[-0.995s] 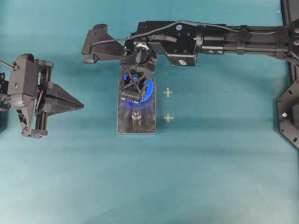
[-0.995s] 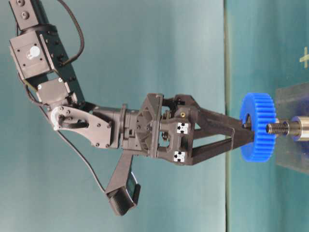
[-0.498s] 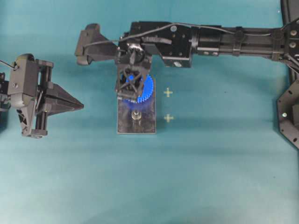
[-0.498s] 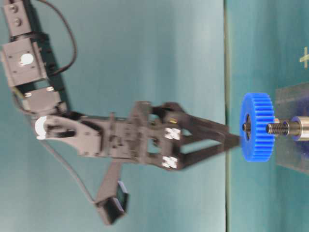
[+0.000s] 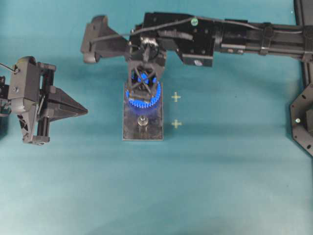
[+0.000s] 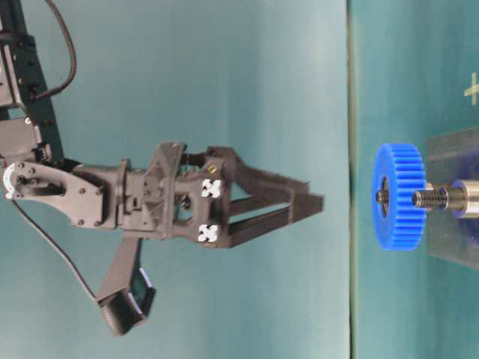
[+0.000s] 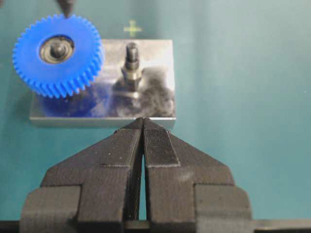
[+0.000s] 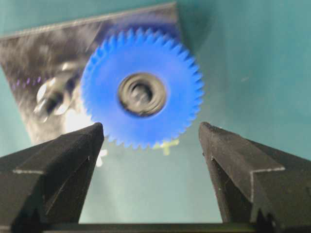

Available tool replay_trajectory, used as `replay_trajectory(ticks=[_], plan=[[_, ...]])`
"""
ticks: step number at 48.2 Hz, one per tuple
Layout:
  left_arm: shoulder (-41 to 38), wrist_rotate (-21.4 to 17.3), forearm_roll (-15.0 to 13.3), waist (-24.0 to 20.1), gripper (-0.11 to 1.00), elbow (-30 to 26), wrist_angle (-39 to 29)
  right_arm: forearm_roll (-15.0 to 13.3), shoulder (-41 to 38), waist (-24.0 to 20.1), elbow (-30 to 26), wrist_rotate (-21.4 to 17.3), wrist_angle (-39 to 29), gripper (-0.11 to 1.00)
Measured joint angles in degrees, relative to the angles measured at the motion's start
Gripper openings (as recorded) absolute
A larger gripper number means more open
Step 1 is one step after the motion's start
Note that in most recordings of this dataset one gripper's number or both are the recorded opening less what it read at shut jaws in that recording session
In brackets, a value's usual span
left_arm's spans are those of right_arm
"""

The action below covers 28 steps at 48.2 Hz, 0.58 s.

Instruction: Fit the large gear onto the shaft.

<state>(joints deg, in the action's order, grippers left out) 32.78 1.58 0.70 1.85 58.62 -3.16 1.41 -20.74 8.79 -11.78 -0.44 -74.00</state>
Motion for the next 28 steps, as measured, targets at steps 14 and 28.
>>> replay_trajectory(ticks=[14,28], plan=[[0.3,0.0,0.0,0.0,0.0,0.5,0.0,0.5,3.0,-0.5,2.8,0.0,0.0,0.86],[0.4,0.0,0.0,0.0,0.0,0.5,0.0,0.5,7.6,-1.1,7.0,-0.1,1.8,0.86]])
